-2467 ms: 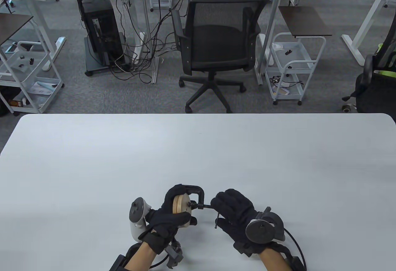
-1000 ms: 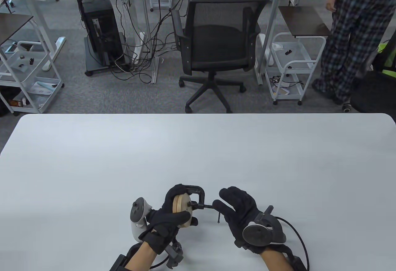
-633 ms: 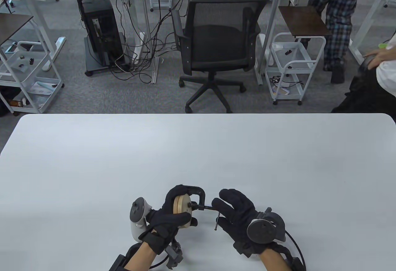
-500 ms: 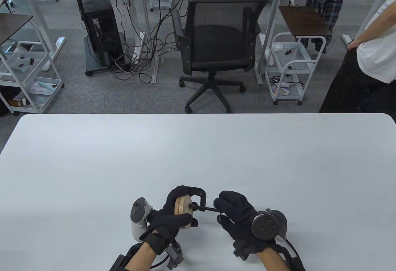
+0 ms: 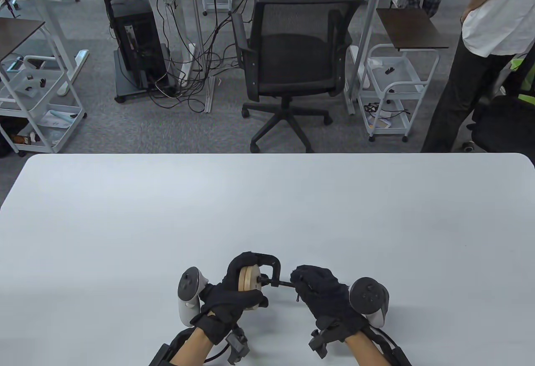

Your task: Screw the clamp shut

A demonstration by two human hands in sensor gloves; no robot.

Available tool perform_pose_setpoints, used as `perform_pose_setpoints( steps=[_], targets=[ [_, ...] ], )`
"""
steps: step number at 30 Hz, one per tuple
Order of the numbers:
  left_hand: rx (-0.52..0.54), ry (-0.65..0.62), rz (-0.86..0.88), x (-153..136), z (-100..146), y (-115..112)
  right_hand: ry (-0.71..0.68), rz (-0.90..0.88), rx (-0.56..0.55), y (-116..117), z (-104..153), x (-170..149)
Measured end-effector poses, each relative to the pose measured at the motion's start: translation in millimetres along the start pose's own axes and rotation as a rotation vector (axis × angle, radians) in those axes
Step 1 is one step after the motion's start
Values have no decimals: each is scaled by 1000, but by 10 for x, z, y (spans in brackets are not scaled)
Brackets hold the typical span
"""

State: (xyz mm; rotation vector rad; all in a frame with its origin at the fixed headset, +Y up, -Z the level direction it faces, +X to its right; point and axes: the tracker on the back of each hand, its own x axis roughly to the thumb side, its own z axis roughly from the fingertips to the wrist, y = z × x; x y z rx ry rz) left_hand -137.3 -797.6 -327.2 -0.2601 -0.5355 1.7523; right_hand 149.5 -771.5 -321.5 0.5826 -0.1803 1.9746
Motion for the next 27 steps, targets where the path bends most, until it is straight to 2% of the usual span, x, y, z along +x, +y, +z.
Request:
perform_pose_setpoints(
  steps=[6, 12, 16, 18, 27],
  targets=[
    [19, 0, 11, 5, 9, 34, -142, 186, 18, -62, -4, 118],
    [22, -2, 54, 18, 12, 35, -305, 544, 104, 38, 18, 242],
    [13, -2, 86, 25, 13, 10, -403, 732, 99, 96, 23, 313],
    [6, -3, 90, 23, 14, 0, -429, 750, 93, 104, 32, 326],
    [-11, 7, 46, 23, 8, -36, -366, 543, 80, 33, 12, 300]
  ],
)
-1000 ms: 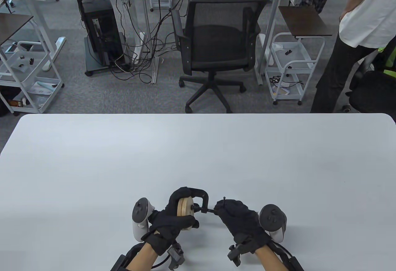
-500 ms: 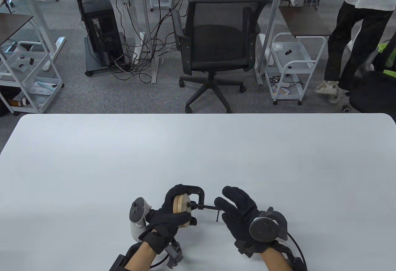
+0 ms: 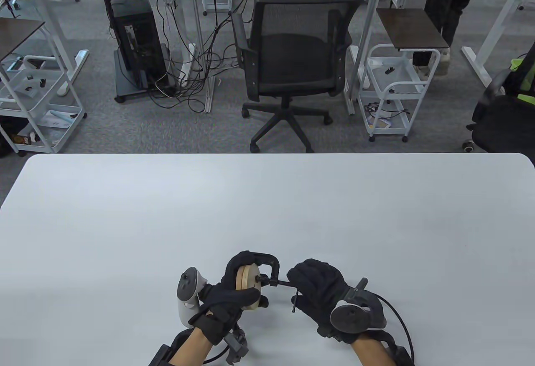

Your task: Screw the clamp shut

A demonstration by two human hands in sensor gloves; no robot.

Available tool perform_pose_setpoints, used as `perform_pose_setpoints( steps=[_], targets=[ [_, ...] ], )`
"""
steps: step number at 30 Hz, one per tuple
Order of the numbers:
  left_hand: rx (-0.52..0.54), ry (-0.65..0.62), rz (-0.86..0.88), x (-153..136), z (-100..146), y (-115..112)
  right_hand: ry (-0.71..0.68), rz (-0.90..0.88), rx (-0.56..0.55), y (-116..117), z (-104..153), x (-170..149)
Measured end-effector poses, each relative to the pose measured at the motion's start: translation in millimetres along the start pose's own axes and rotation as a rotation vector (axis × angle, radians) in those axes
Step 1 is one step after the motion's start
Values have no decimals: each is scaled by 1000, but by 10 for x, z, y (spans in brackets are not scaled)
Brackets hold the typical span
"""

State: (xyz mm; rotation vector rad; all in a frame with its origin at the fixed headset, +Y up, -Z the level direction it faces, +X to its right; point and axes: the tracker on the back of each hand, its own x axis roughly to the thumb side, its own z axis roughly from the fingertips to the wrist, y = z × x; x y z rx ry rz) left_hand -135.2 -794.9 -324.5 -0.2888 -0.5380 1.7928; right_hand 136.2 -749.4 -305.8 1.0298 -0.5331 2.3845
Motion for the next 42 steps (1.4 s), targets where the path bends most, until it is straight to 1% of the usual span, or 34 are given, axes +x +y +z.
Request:
perform_pose_setpoints(
  steps=[3, 9, 11, 14, 19, 21, 23, 25, 28, 30, 32, 35, 37, 41, 42],
  targets=[
    [-15, 1, -10, -3, -7, -26, 80, -154, -17, 14, 17, -75],
    [-29, -2, -24, 9, -14, -50, 286, -571, -24, 135, 44, -246],
    [-27, -4, -30, 7, -15, -45, 347, -668, -21, 183, 51, -275],
    [-27, -3, -36, 3, -13, -38, 391, -740, -12, 212, 56, -281],
    [-24, -3, -37, 0, -9, -37, 369, -663, -21, 184, 55, -263],
    [-18, -2, -27, -3, -10, -32, 353, -616, -40, 161, 63, -251],
    [-4, -3, -15, -4, -3, -17, 320, -533, -53, 120, 59, -233],
    [9, -6, -9, 2, 5, 8, 256, -424, -66, 48, 52, -199],
    [25, -10, 10, 6, 6, 34, 196, -325, -89, -17, 44, -154],
    [34, -13, 25, 11, 14, 47, 129, -241, -74, -45, 32, -109],
    [38, -15, 43, 10, 19, 54, 80, -141, -63, -52, 29, -64],
    [38, -16, 71, 10, 20, 48, 2, 46, -15, -35, 13, 15],
    [35, -17, 78, 12, 21, 41, -44, 156, -16, -18, 15, 63],
    [24, -15, 85, 4, 18, 27, -131, 282, -29, 8, 0, 147],
    [22, -15, 85, 4, 18, 23, -143, 289, -31, 10, -2, 157]
  ],
)
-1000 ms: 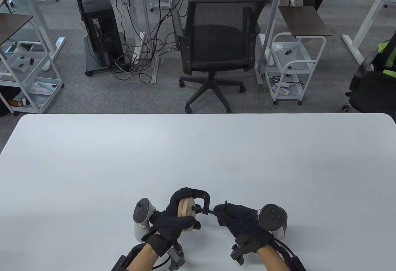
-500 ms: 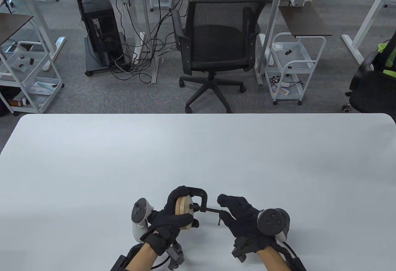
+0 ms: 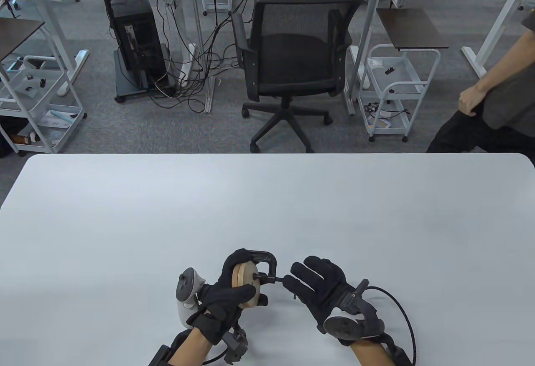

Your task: Screw the clamp shut

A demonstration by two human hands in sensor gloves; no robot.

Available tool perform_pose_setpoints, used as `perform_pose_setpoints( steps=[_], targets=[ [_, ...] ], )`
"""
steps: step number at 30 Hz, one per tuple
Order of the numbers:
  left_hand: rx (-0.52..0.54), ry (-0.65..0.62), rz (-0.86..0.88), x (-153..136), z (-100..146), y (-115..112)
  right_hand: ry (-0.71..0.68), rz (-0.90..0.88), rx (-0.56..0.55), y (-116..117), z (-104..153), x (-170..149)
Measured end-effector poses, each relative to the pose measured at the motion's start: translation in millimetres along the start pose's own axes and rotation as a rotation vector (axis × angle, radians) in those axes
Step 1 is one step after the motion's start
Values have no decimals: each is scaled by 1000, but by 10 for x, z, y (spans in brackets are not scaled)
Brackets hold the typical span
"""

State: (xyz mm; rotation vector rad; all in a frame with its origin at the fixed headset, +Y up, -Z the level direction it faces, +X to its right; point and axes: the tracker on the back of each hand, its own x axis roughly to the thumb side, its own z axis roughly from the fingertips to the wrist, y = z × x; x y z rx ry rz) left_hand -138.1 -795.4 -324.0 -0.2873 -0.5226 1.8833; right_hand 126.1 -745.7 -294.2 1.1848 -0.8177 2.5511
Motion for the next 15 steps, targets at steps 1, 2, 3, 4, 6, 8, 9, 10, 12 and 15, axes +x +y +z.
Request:
perform_pose_setpoints(
  steps=[1, 2, 3, 4, 6, 8, 9, 10, 12, 15],
  targets=[
    [1, 4, -6, -4, 0, 1, -3, -10, -3, -1, 2, 14],
    [3, 2, -17, -9, -3, 8, 0, -28, -17, -7, 4, 19],
    [-1, 7, -16, -19, -5, 17, 10, -61, -30, -16, 1, 18],
    [1, 8, -9, -23, -3, 23, 15, -77, -31, -22, 0, 15],
    [9, 8, -12, -23, -2, 26, 41, -112, -53, -41, 2, -4],
    [-2, 11, -30, -30, -10, 23, 95, -221, -80, -45, 7, -26],
    [-3, 13, -29, -34, -12, 17, 129, -285, -90, -41, 10, -42],
    [-3, 15, -29, -37, -13, 11, 153, -325, -96, -35, 10, -55],
    [-14, 17, -48, -40, -13, -10, 237, -465, -119, -2, 20, -88],
    [-28, 19, -58, -45, -20, -33, 374, -653, -142, 58, 42, -142]
  ],
)
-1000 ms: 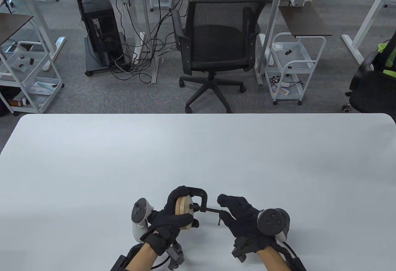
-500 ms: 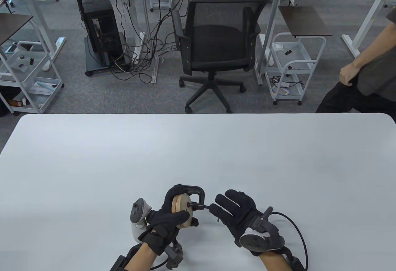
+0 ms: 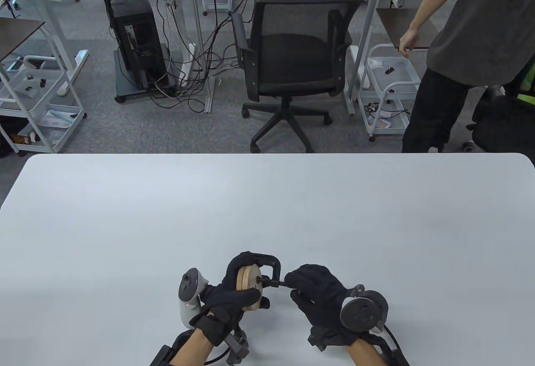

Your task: Screw the clamp shut

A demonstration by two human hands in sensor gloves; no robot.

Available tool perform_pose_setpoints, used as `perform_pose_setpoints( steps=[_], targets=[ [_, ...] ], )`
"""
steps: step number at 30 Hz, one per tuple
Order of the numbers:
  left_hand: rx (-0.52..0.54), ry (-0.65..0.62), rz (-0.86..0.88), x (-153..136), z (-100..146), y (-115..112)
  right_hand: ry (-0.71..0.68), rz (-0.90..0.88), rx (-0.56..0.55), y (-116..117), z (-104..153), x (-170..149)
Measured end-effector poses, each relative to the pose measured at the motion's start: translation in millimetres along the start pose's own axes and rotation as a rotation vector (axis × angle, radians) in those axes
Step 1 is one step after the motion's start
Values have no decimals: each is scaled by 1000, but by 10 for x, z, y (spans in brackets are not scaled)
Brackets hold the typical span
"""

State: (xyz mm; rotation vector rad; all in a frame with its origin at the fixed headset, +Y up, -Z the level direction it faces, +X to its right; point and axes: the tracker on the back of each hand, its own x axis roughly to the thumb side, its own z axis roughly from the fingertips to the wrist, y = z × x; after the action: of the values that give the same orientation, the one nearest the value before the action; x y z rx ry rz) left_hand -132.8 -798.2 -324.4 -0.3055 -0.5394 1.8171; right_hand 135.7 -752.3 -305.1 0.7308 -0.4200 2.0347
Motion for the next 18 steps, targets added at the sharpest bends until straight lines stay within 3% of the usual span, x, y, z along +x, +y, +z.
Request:
perform_pose_setpoints(
  steps=[5, 7, 18],
  targets=[
    [-16, -9, -54, 23, -9, -19, 207, -225, -23, 27, 17, -131],
    [-13, -9, -49, 21, -9, -20, 231, -259, -24, 30, 18, -150],
    [7, -10, 1, 9, 5, 3, 184, -208, -36, 0, 27, -123]
  ],
)
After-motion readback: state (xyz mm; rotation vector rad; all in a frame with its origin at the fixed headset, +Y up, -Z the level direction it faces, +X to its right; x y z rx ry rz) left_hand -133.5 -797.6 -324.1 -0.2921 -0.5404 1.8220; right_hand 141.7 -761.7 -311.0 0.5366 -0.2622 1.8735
